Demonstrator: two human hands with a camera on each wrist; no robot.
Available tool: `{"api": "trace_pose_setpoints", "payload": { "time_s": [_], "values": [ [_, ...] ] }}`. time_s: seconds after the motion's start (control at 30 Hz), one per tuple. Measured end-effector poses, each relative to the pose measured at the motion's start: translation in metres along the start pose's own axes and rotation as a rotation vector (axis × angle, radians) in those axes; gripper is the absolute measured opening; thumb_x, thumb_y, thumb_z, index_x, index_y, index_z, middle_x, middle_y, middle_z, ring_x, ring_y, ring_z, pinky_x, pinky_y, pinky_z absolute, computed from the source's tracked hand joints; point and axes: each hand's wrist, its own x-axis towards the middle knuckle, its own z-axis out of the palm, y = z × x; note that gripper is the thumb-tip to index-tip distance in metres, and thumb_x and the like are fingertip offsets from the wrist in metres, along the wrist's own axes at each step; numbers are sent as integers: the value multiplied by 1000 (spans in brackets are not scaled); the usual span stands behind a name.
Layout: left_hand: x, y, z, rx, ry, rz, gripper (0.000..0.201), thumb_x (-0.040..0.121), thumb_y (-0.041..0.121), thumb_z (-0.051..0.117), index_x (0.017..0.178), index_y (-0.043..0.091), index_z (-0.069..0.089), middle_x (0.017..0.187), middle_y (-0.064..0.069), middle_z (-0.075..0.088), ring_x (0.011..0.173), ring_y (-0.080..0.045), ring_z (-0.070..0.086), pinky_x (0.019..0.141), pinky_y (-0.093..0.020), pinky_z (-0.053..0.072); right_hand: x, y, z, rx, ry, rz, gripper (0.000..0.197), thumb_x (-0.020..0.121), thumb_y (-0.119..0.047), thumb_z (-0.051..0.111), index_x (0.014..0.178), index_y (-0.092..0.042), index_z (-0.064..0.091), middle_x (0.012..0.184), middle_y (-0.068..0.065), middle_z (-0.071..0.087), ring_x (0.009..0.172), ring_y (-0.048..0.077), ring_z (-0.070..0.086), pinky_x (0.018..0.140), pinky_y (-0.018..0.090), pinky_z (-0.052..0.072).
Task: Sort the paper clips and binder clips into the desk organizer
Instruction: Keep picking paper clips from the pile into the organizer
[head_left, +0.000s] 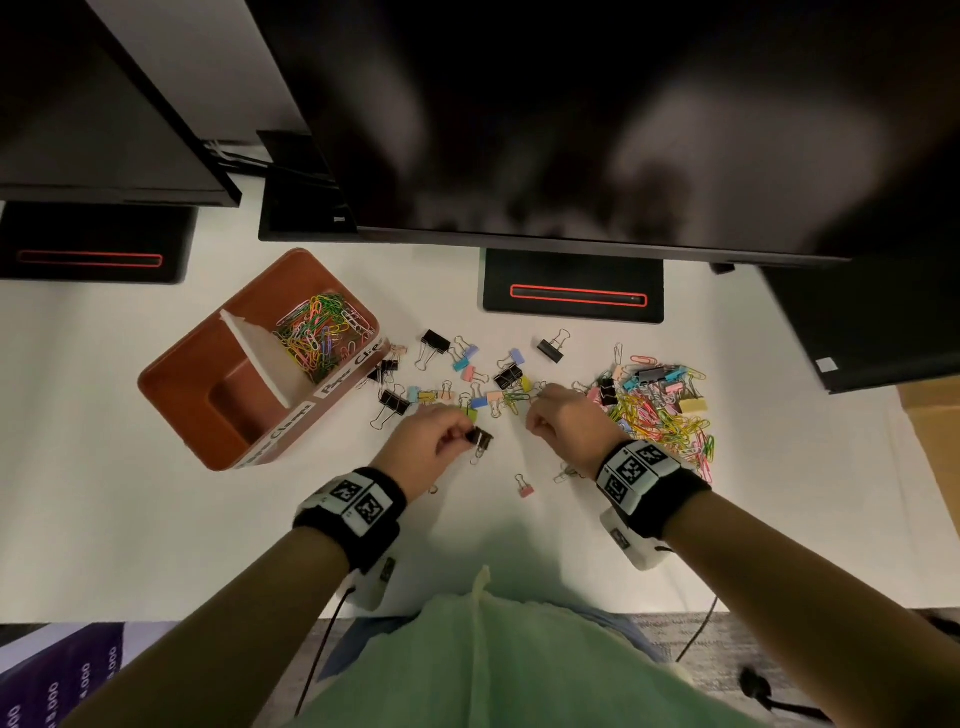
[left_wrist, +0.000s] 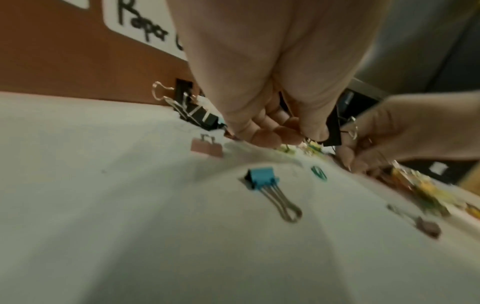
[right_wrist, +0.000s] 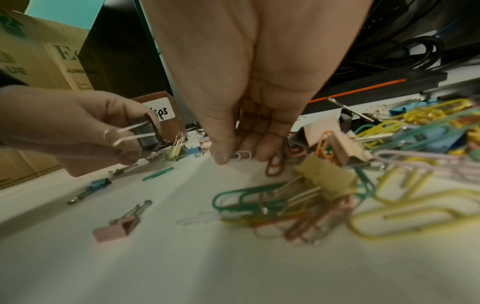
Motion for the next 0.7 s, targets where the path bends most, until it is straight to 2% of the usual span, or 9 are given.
{"api": "trace_pose_setpoints", "payload": {
  "time_s": [0.07, 0.13, 0.23, 0.3, 0.33, 0.4, 0.5, 0.57, 0.7],
  "values": [
    [-4, -1, -11, -68, 70, -42, 17, 84, 11, 62, 101, 12, 60, 84, 7, 55, 77, -4, 53, 70, -11, 43, -1, 1, -1, 0, 16, -20, 12, 87, -5, 51, 88, -9, 62, 96, 11, 63, 87, 29, 59, 78, 40, 51],
    [-6, -6, -20, -74, 133, -72, 20, 84, 12, 62, 104, 13, 59, 91, 1, 59, 82, -9, 57, 72, -10, 44, 1, 0, -3, -10, 42, -21, 11, 89, -9, 51, 91, -11, 61, 95, 9, 65, 88, 28, 60, 78, 41, 51],
    [-9, -11, -26, 51, 256, -82, 27, 84, 12, 63, 110, 15, 57, 106, -3, 55, 87, -12, 56, 80, -23, 49, 7, -3, -7, -9, 79, 12, 17, 88, -16, 56, 105, -15, 61, 98, 8, 66, 91, 26, 61, 79, 41, 52],
    [-15, -7, -24, 180, 343, 24, 24, 86, 15, 61, 109, 14, 57, 105, -2, 52, 88, -12, 50, 80, -25, 46, 11, -8, -8, -18, 61, 25, 26, 88, -19, 58, 113, -19, 59, 100, 5, 67, 93, 23, 61, 79, 38, 52],
    [-18, -3, -21, 212, 332, 77, 21, 87, 17, 59, 107, 14, 57, 101, 0, 51, 87, -11, 49, 79, -24, 44, 13, -11, -8, -30, 47, 25, 28, 88, -21, 59, 115, -19, 58, 102, 5, 67, 95, 23, 60, 80, 37, 52],
    [-25, 5, -11, 248, 202, 136, 18, 89, 24, 55, 104, 14, 57, 97, 4, 50, 86, -9, 50, 76, -24, 46, 17, -14, -7, -56, 23, 32, 28, 88, -23, 58, 115, -18, 58, 107, 6, 66, 98, 25, 59, 81, 36, 50],
    [-23, 10, 13, 313, 11, 114, 27, 90, 35, 52, 108, 15, 56, 107, 1, 53, 93, -15, 55, 78, -31, 52, 19, -15, -4, -51, 32, 58, 18, 89, -23, 57, 104, -15, 63, 103, 7, 63, 96, 26, 59, 78, 35, 50],
    [-15, 10, 25, 322, -16, 55, 31, 89, 33, 53, 112, 12, 54, 115, -4, 51, 97, -20, 55, 80, -34, 52, 17, -14, -2, -31, 47, 68, 15, 88, -22, 58, 96, -12, 65, 101, 9, 57, 93, 27, 57, 78, 37, 50],
    [-2, 10, 34, 289, 47, -8, 20, 90, 16, 55, 107, 6, 56, 113, -10, 52, 96, -24, 54, 84, -36, 51, 9, -9, 1, -34, 76, 19, 11, 85, -14, 61, 89, -6, 67, 101, 11, 57, 95, 27, 53, 78, 32, 45]
  ]
}}
